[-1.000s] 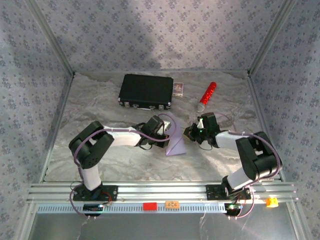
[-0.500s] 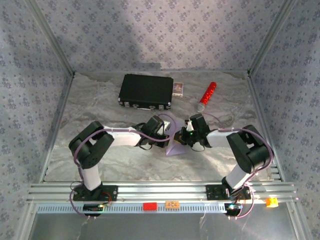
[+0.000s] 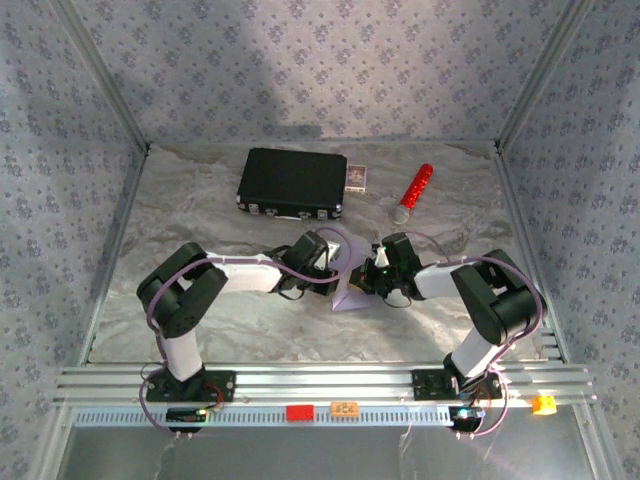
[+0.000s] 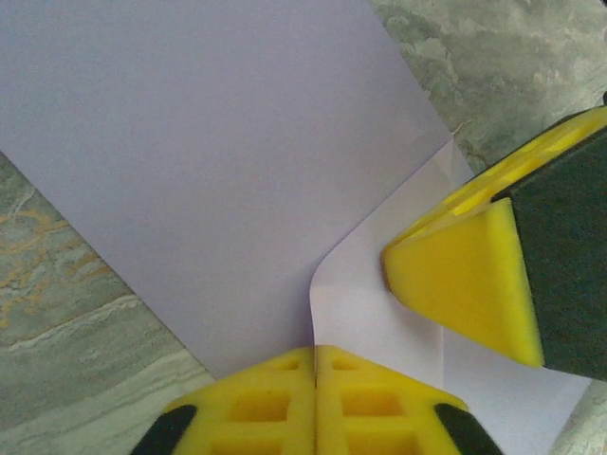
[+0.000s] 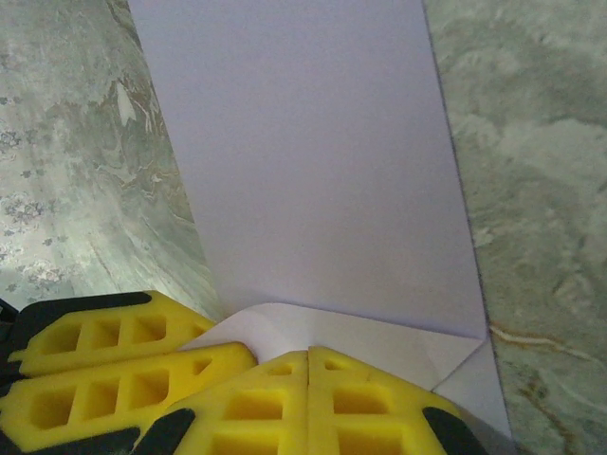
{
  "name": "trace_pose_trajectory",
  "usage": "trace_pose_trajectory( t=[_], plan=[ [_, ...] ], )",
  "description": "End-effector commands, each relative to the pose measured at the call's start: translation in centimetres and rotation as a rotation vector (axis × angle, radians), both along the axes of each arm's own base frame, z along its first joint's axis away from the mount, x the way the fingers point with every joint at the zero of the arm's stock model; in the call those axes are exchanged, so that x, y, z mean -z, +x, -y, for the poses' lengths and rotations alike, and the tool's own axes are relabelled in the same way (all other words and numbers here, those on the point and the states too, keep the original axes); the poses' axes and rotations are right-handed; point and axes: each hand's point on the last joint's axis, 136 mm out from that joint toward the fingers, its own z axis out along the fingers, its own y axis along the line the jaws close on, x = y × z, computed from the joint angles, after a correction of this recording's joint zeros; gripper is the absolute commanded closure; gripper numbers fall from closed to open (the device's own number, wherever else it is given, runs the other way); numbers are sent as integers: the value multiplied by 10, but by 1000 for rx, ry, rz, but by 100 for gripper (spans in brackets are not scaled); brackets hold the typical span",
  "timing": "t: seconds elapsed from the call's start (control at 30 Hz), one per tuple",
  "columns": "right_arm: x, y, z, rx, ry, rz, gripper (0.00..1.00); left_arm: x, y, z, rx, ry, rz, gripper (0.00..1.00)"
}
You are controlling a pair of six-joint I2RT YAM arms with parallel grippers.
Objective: Fold a paper plane with a square sheet of paper (pick it up from the middle)
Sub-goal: Fold the triangle a second time at the center of the table.
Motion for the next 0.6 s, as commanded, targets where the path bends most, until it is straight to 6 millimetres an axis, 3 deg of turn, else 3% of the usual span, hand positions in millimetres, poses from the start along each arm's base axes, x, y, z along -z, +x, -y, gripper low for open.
trace_pose_trajectory(
  t=[0.0,0.17,0.23,0.37,0.47,0.57],
  plan=[
    [27,-14,20,46,-102,-85,96,-20,4,-4,-23,0,14,88],
    [25,-11,19,53,-102,-80,96,-45,9,-11,-95,-19,31,66],
    [24,-10,19,58,-100,-75,96,-54,7,-10,-113,-49,25,64],
    [22,-9,19,63,-96,-70,96,-68,-4,2,-79,-150,-17,71],
    [22,-9,20,68,-100,-68,96,-68,-15,15,-21,-199,-85,84],
    [22,-9,20,67,-100,-70,96,-64,-27,28,35,-245,-167,89]
  ],
)
